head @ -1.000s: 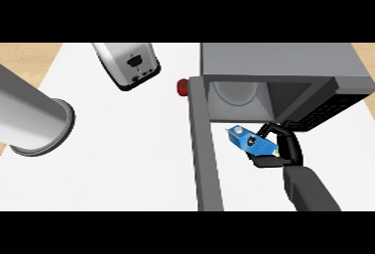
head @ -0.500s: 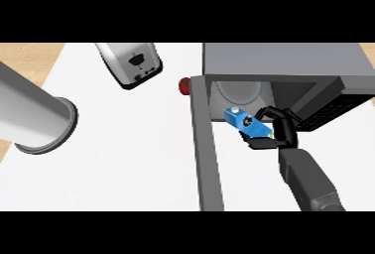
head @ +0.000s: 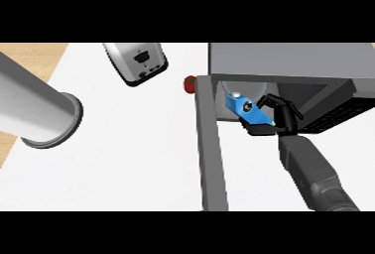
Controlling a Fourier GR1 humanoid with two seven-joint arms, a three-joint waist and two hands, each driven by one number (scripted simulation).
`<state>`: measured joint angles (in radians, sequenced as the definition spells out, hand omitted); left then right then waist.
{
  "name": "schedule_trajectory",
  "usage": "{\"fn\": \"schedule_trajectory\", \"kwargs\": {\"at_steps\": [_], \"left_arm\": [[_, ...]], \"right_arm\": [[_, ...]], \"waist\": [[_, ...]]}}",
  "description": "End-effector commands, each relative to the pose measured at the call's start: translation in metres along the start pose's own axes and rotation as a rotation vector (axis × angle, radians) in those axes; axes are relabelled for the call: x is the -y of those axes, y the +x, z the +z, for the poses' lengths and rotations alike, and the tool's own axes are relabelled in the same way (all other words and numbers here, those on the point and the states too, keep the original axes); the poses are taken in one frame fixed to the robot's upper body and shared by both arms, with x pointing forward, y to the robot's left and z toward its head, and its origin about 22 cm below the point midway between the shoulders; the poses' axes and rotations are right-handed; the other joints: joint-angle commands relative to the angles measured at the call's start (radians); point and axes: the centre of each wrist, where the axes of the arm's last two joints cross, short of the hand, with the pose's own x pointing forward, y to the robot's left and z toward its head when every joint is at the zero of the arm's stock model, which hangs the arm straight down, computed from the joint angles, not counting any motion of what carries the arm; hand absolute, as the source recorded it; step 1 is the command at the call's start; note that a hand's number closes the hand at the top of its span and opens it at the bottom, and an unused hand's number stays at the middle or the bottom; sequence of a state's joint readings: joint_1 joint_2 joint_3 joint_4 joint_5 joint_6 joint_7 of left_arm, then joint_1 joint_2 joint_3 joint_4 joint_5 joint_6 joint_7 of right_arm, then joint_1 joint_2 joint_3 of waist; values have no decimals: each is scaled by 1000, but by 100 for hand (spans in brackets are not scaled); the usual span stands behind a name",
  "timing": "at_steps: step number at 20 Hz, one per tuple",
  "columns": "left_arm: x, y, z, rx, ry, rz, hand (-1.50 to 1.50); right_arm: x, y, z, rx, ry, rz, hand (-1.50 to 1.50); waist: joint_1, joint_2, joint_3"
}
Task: Pick up the milk, place it into the microwave and close the microwave
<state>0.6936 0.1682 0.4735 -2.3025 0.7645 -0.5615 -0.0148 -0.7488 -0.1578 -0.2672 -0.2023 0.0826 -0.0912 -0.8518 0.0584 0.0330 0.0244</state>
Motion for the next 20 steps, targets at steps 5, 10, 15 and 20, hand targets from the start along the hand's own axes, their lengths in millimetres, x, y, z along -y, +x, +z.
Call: {"fn": "schedule_trajectory", "kwargs": {"at_steps": [5,10,15,20], "left_arm": [[-3,0,-8,34,-42,25,-150],[0,3,-18,51,-56,24,-150],[1,1,-22,49,-83,33,-150],[-7,3,-29,49,-81,16,-150]], "right_arm": [[41,66,-72,100,-66,288,150],[48,71,-76,83,-114,343,150],[53,77,-82,74,-176,347,150],[61,100,-99,99,-182,391,150]], "waist": [[64,7,-22],[73,17,-19],[102,30,-18],[112,47,-17]]}}
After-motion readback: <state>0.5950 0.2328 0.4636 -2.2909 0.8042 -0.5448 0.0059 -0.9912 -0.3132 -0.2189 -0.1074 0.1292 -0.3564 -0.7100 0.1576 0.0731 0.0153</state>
